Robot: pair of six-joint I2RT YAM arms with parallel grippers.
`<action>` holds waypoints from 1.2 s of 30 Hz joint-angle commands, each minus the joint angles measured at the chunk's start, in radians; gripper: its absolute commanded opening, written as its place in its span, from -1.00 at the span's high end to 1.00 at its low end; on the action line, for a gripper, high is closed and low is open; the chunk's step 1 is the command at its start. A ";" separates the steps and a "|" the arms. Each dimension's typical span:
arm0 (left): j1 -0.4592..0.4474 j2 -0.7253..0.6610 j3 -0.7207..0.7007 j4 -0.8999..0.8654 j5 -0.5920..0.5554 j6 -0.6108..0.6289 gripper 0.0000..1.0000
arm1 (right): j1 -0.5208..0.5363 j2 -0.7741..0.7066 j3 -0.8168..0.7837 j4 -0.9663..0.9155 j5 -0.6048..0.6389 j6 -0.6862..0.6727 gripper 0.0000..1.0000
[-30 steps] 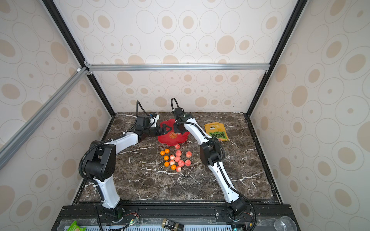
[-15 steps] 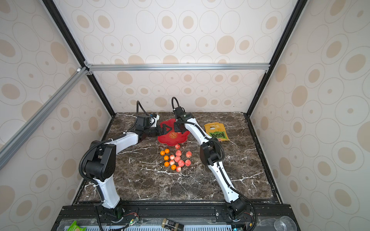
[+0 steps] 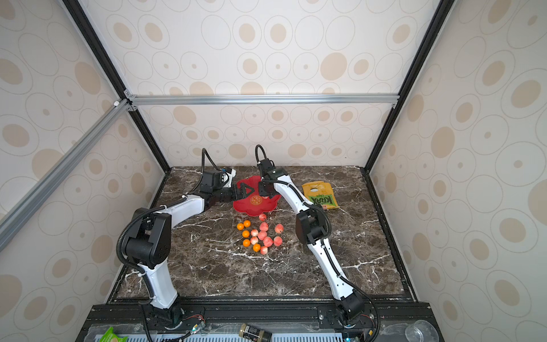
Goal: Arrange fruit in a fruit bowl
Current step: Place the fruit in the fruit bowl.
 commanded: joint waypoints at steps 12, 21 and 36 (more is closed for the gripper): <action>0.007 -0.002 0.036 -0.019 0.002 0.040 -0.96 | -0.004 -0.008 0.038 -0.031 0.001 0.004 0.41; 0.005 -0.052 0.035 -0.050 -0.034 0.062 -0.96 | -0.003 -0.112 -0.008 -0.051 0.005 -0.005 0.45; -0.083 -0.317 -0.098 -0.133 -0.189 0.031 -0.96 | 0.003 -0.617 -0.710 0.199 -0.011 0.012 0.50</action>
